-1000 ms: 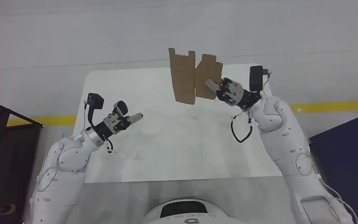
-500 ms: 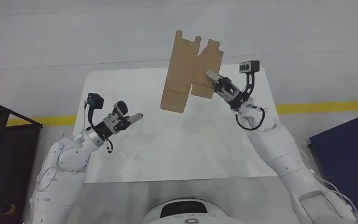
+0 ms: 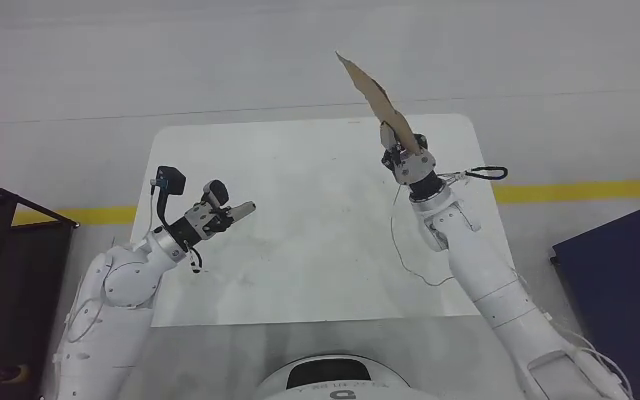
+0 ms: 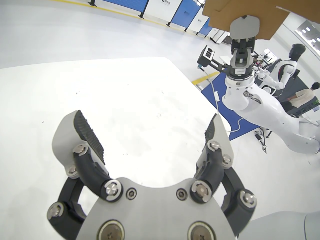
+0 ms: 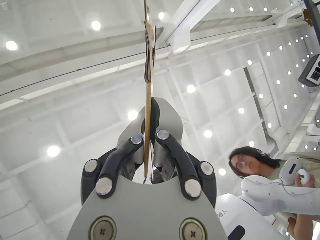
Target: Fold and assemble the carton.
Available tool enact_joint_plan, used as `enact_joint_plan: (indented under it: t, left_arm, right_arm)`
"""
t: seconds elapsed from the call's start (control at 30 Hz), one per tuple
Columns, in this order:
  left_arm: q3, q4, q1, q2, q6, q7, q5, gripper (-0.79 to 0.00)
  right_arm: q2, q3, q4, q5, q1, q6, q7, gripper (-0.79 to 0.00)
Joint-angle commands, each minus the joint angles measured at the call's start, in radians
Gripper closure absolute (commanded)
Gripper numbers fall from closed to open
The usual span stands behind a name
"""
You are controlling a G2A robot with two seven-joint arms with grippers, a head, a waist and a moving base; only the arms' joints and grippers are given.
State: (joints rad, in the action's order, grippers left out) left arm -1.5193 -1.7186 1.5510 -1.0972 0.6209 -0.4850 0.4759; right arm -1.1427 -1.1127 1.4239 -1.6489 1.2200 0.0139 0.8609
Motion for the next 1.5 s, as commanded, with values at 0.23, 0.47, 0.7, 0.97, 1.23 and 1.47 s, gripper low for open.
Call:
enact_joint_plan:
  t: [0.23, 0.47, 0.7, 0.97, 1.23, 1.47]
  left_arm:
    - [0.000, 0.000, 0.000, 0.000, 0.000, 0.000, 0.000, -0.785]
    - [0.000, 0.000, 0.000, 0.000, 0.000, 0.000, 0.000, -0.785]
    - [0.000, 0.000, 0.000, 0.000, 0.000, 0.000, 0.000, -0.785]
    - [0.000, 0.000, 0.000, 0.000, 0.000, 0.000, 0.000, -0.785]
    - [0.000, 0.000, 0.000, 0.000, 0.000, 0.000, 0.000, -0.785]
    - [0.000, 0.000, 0.000, 0.000, 0.000, 0.000, 0.000, -0.785]
  right_arm:
    - [-0.002, 0.001, 0.000, -0.026, 0.009, 0.015, -0.018, 0.000]
    - [-0.019, 0.000, 0.080, -0.708, 0.089, 0.502, -0.334, 0.000]
    - [-0.010, -0.046, 0.144, -1.157, 0.115, 0.689, -0.642, 0.000]
    - [-0.004, -0.103, 0.184, -1.260, 0.141, 0.721, -0.737, 0.000]
    - [-0.013, -0.145, 0.175, -0.890, 0.156, 0.866, -0.548, 0.000]
    - [-0.025, -0.162, 0.143, -0.085, 0.134, 0.647, -0.146, 0.000]
